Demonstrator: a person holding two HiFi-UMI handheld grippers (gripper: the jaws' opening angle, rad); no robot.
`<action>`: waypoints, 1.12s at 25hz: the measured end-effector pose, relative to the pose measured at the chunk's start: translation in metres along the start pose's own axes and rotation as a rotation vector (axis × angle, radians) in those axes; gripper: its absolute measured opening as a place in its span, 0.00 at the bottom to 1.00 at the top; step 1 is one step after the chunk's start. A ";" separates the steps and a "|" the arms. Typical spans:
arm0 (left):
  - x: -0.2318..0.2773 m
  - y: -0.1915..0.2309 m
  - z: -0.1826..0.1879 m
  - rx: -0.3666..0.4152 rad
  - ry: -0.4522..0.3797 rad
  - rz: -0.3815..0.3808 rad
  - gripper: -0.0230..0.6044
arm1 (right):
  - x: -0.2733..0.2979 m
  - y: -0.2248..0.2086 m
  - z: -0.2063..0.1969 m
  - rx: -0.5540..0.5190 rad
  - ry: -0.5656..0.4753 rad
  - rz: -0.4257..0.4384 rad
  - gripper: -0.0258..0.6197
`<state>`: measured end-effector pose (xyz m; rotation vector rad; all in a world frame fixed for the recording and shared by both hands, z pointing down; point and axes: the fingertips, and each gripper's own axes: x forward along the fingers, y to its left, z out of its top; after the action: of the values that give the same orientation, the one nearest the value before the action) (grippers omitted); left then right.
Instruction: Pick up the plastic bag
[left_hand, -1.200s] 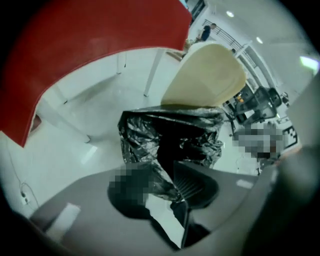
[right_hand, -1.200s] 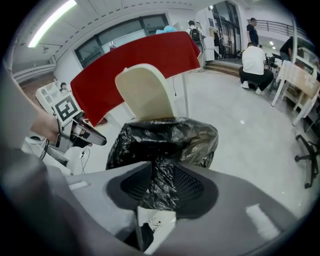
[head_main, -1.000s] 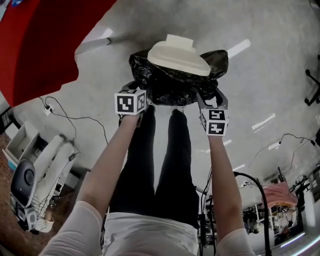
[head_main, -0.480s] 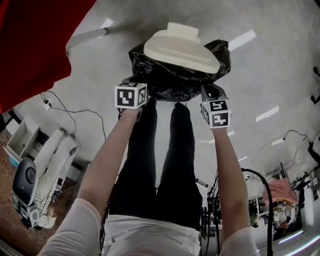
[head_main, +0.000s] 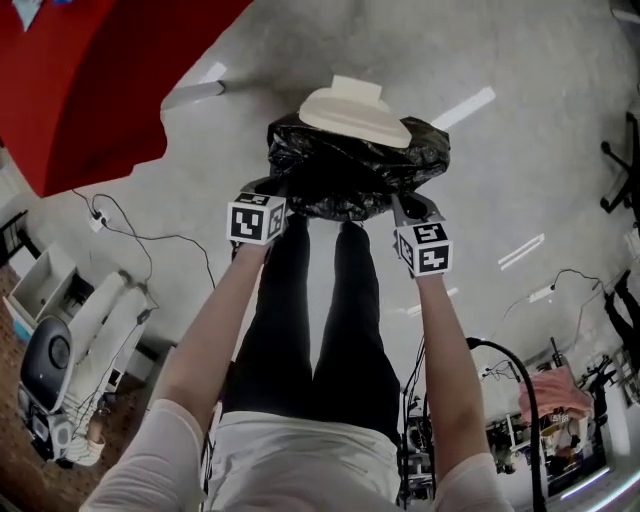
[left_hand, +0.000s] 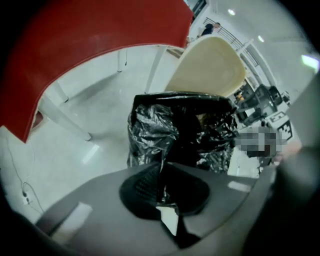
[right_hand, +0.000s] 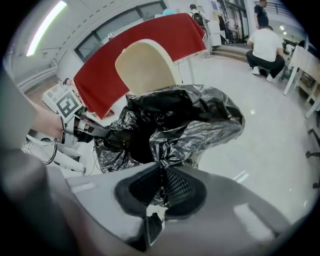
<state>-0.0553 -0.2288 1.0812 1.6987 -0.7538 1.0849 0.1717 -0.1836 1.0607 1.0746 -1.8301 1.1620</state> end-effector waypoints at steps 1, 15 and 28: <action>-0.010 -0.003 0.000 0.006 -0.004 0.001 0.05 | -0.008 0.003 0.002 0.006 -0.003 0.002 0.05; -0.189 -0.082 0.028 0.130 -0.136 -0.005 0.05 | -0.157 0.064 0.057 0.041 -0.087 0.046 0.05; -0.336 -0.147 0.021 0.238 -0.273 -0.015 0.05 | -0.300 0.119 0.083 0.005 -0.231 0.112 0.05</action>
<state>-0.0640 -0.1935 0.7155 2.0810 -0.8038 0.9735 0.1750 -0.1496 0.7290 1.1623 -2.0890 1.1458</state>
